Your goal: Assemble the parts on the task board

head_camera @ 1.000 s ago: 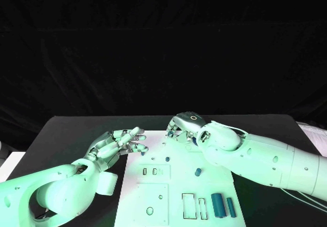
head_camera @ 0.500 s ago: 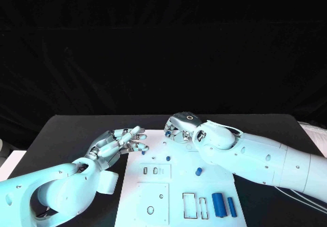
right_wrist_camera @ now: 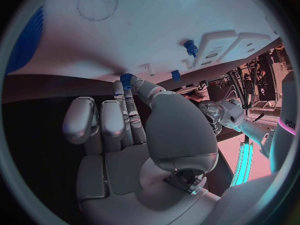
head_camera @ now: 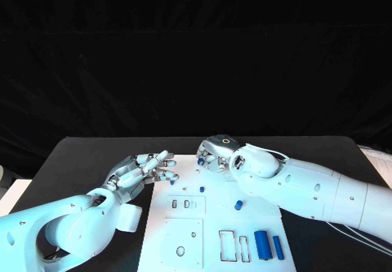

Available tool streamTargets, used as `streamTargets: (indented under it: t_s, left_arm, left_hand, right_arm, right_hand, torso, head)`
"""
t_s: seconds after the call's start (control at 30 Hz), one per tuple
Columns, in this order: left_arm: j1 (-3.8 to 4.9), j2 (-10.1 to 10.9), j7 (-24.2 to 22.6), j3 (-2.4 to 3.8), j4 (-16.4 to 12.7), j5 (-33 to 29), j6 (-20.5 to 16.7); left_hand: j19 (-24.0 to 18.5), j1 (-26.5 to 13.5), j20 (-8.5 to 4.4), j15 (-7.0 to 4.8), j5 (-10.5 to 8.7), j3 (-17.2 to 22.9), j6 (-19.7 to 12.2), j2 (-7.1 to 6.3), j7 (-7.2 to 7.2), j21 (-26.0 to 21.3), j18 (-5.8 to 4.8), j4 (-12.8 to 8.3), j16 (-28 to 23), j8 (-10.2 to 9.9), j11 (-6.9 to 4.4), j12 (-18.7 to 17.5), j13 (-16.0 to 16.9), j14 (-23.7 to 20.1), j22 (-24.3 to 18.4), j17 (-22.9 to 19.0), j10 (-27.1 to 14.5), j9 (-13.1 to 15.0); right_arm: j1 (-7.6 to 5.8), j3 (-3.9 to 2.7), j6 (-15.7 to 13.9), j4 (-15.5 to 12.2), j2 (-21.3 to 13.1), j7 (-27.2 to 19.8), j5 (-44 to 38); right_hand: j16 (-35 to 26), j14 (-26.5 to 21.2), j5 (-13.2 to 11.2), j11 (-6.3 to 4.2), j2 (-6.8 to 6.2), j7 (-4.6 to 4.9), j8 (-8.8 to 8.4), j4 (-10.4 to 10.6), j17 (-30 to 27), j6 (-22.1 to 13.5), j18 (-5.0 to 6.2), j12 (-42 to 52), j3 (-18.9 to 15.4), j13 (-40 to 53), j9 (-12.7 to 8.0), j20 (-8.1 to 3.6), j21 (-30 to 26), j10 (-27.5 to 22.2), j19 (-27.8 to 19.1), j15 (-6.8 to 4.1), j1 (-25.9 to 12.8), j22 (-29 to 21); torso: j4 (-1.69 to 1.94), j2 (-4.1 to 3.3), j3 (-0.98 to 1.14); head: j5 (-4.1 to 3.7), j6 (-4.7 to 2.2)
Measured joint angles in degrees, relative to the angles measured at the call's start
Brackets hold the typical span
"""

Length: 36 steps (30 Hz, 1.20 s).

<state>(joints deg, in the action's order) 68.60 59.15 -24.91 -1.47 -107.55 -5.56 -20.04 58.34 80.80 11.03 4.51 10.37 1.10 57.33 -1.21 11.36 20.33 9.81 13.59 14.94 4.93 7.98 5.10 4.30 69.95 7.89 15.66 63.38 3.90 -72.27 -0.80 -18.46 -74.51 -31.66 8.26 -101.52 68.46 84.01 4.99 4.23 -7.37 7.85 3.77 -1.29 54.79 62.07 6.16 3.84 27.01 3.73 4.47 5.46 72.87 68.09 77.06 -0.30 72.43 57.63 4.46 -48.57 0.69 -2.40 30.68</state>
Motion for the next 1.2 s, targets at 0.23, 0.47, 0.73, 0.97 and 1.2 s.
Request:
streamTargets:
  t_s: [0.23,0.47,0.73,0.97,1.2]
  left_arm:
    - [0.03,0.0,0.0,0.0,0.0,0.0,0.1]
    - [0.05,0.1,0.1,0.0,0.1,0.0,0.1]
    - [0.12,0.3,0.2,0.0,0.1,0.0,0.2]
    - [0.26,0.3,0.3,-0.01,0.2,-0.1,0.3]
    - [0.3,0.2,0.4,-0.01,0.5,-0.1,0.5]
  left_hand:
    - [0.0,0.0,0.0,0.0,0.0,0.0,0.0,0.0,0.0,0.0,0.0,0.0,0.0,0.0,0.0,0.0,0.0,0.0,0.0,0.0,0.0,0.0]
    - [0.0,0.0,0.0,0.0,0.0,0.0,0.0,0.0,0.0,0.0,0.0,0.0,0.0,0.0,0.0,0.0,0.0,0.0,0.0,0.0,0.0,0.0]
    - [0.0,0.0,0.0,0.0,0.0,0.0,0.0,0.0,0.0,0.0,-0.01,0.0,0.0,0.0,0.0,0.0,0.0,0.0,0.0,0.0,0.0,0.0]
    - [0.0,0.0,0.0,0.0,0.0,0.0,0.0,0.0,0.0,0.0,-0.01,0.0,0.0,0.0,0.0,0.0,0.0,0.0,0.0,0.1,0.0,0.0]
    - [0.0,0.1,0.0,0.19,0.0,-0.2,0.0,0.08,0.0,0.0,0.0,-0.2,0.0,0.0,0.0,-0.2,0.0,-0.2,-0.1,0.2,0.0,0.0]
  right_arm:
    - [0.02,0.03,0.0,0.1,-0.1,0.2,0.1]
    - [0.02,0.04,-0.8,-2.5,-2.7,0.4,0.4]
    - [-0.05,-0.79,-1.7,-10.4,-12.5,0.8,3.9]
    - [-0.51,-1.16,-0.8,-14.9,-19.4,3.1,9.0]
    - [-0.54,-1.19,1.5,-15.4,-21.6,5.7,11.5]
  right_hand:
    - [-2.9,-0.1,-1.0,1.5,-1.58,0.63,0.0,2.8,-4.6,-4.3,0.0,-0.2,-7.1,-0.1,-0.7,1.09,-3.0,-6.8,-2.1,0.83,0.7,-4.9]
    - [-3.5,-0.1,-0.3,1.19,-0.49,0.76,-0.01,4.2,-5.6,-4.1,0.0,0.7,-9.1,0.0,-0.5,1.1,-3.2,-5.8,-2.1,0.83,2.4,-5.1]
    - [0.3,0.0,1.5,-0.39,-0.55,0.19,0.23,5.5,-0.2,-1.5,0.0,5.4,-9.0,2.1,-0.3,-0.12,0.4,4.9,1.0,-0.73,3.1,1.0]
    - [8.8,-0.1,5.4,-2.99,-3.21,-1.37,0.22,8.1,12.3,-2.4,-1.37,16.9,-14.0,13.1,-0.4,-2.47,5.9,14.6,4.6,-2.5,2.1,10.1]
    - [15.1,-0.1,11.5,-2.35,-2.85,-0.93,0.22,14.9,20.1,-3.9,-1.37,48.5,-22.0,49.3,-0.4,-2.07,8.1,10.8,5.2,-2.49,3.3,13.9]
  torso:
    - [0.01,-0.04,0.0]
    - [0.01,-0.05,0.02]
    - [-0.08,-0.04,0.0]
    - [-0.63,0.15,0.01]
    - [-0.96,0.26,0.14]
  head:
    - [0.01,0.0]
    - [-0.11,-0.18]
    - [-0.43,-0.33]
    - [-0.62,-0.68]
    - [-0.74,-0.74]
